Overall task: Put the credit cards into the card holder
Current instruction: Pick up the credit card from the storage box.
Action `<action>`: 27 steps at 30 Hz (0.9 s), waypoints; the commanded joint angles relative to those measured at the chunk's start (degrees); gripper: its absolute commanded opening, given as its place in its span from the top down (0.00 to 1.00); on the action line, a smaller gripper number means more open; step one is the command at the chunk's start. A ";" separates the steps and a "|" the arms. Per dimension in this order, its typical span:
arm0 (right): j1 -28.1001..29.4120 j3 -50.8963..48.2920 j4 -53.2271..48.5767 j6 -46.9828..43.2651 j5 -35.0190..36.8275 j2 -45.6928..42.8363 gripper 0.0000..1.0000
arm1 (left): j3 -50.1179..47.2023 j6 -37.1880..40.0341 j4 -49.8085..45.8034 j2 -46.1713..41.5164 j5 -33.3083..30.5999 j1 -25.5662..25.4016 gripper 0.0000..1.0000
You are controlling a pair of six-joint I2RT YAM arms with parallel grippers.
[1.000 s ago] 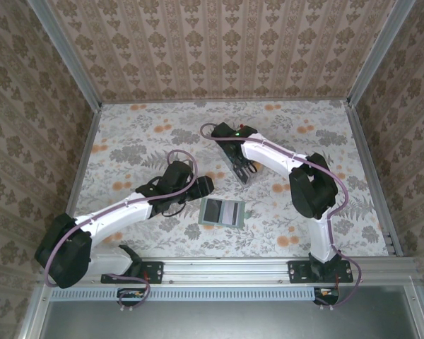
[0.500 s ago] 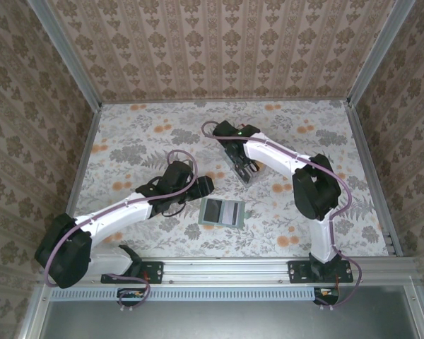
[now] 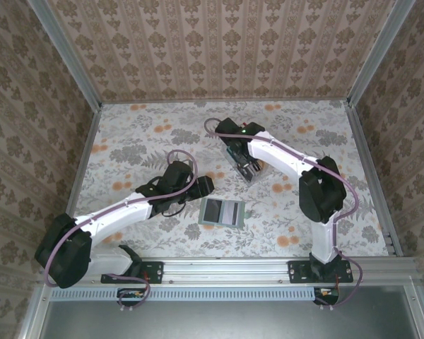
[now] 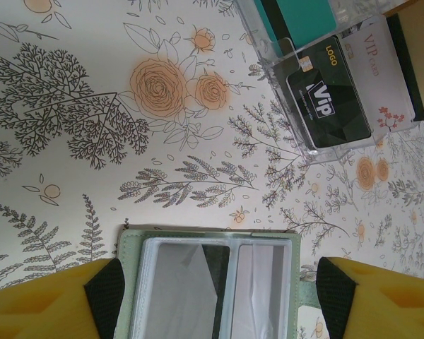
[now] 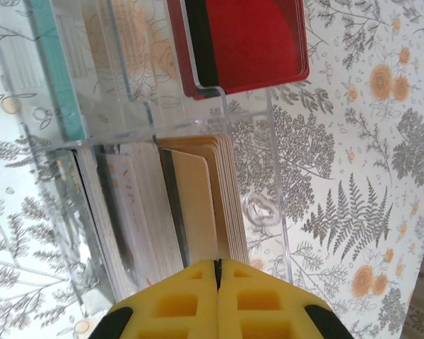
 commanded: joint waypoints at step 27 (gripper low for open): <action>-8.17 -32.11 41.11 39.13 -64.21 -30.40 0.98 | 0.61 -9.03 21.14 2.02 18.31 6.57 0.26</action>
